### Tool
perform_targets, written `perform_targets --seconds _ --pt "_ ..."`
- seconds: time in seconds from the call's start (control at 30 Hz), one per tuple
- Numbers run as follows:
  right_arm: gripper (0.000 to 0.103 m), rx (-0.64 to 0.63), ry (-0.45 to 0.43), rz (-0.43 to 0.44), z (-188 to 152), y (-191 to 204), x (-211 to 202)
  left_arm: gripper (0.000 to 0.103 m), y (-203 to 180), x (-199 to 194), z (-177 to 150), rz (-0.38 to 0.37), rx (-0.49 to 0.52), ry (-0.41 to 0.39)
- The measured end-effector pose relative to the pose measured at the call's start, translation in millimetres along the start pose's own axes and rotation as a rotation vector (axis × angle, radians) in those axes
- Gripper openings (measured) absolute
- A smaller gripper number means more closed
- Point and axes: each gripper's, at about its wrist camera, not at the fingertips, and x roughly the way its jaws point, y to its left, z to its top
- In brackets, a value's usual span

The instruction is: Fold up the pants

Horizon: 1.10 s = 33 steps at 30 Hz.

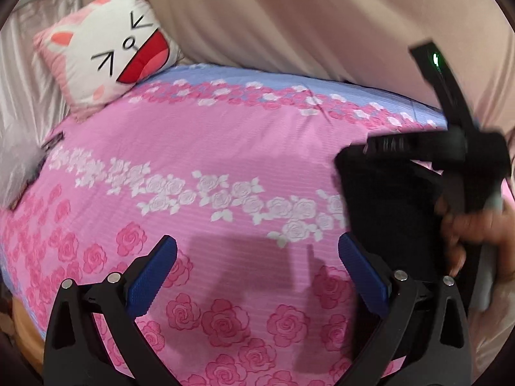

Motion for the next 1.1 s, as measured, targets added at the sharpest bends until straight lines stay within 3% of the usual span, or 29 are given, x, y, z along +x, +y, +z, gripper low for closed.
perform_targets --seconds 0.1,0.23,0.27,0.33,0.37,0.43,0.47,0.5,0.53,0.6,0.67,0.73,0.77,0.8,0.83,0.87,0.93,1.1 --pt "0.037 0.056 -0.080 0.091 -25 -19 -45 0.098 -3 -6 -1 -0.004 0.013 -0.015" --pt "0.037 0.121 -0.130 0.048 -75 -53 -85 0.098 -7 -5 -3 -0.001 0.021 -0.009" --pt "0.037 0.140 -0.119 -0.002 -88 -70 -88 0.098 -10 -3 -2 -0.003 0.027 -0.005" --pt "0.023 0.209 -0.097 -0.082 -110 -114 -90 0.098 -21 -3 -1 -0.015 0.041 -0.002" --pt "0.000 0.307 -0.104 -0.035 -120 -145 -94 0.098 -26 -3 0 -0.024 0.048 -0.001" --pt "0.000 0.445 -0.136 0.043 -133 -169 -112 0.098 -44 -7 1 -0.054 0.081 0.003" --pt "0.000 0.425 -0.163 0.015 -134 -165 -124 0.098 -53 -8 0 -0.060 0.100 0.001" --pt "0.012 0.381 -0.188 -0.029 -135 -157 -136 0.098 -60 -10 -1 -0.059 0.116 -0.001" --pt "0.013 0.339 -0.198 -0.051 -136 -149 -144 0.098 -68 -11 -2 -0.057 0.132 -0.002" --pt "0.013 0.273 -0.176 -0.042 -141 -141 -145 0.098 -84 -11 -5 -0.059 0.163 0.006" --pt "0.009 0.251 -0.128 -0.186 -154 -159 -131 0.098 -97 -10 -8 -0.064 0.185 0.021" --pt "0.006 0.357 -0.155 -0.076 -166 -181 -136 0.098 -111 -9 -10 -0.066 0.204 0.035" --pt "0.000 0.415 -0.163 -0.052 -170 -189 -145 0.098 -119 -9 -11 -0.065 0.220 0.040" --pt "0.006 0.420 -0.188 -0.084 -169 -188 -156 0.098 -124 -9 -12 -0.061 0.232 0.039" --pt "0.014 0.381 -0.227 -0.124 -168 -181 -171 0.098 -128 -9 -12 -0.051 0.242 0.040" --pt "0.014 0.354 -0.241 -0.114 -166 -174 -178 0.098 -134 -8 -13 -0.037 0.250 0.044" --pt "0.014 0.310 -0.243 -0.027 -166 -161 -187 0.098 -140 -4 -14 -0.040 0.254 0.055" --pt "0.014 0.216 -0.128 0.081 -190 -134 -169 0.098 -148 1 -15 -0.023 0.247 0.077"
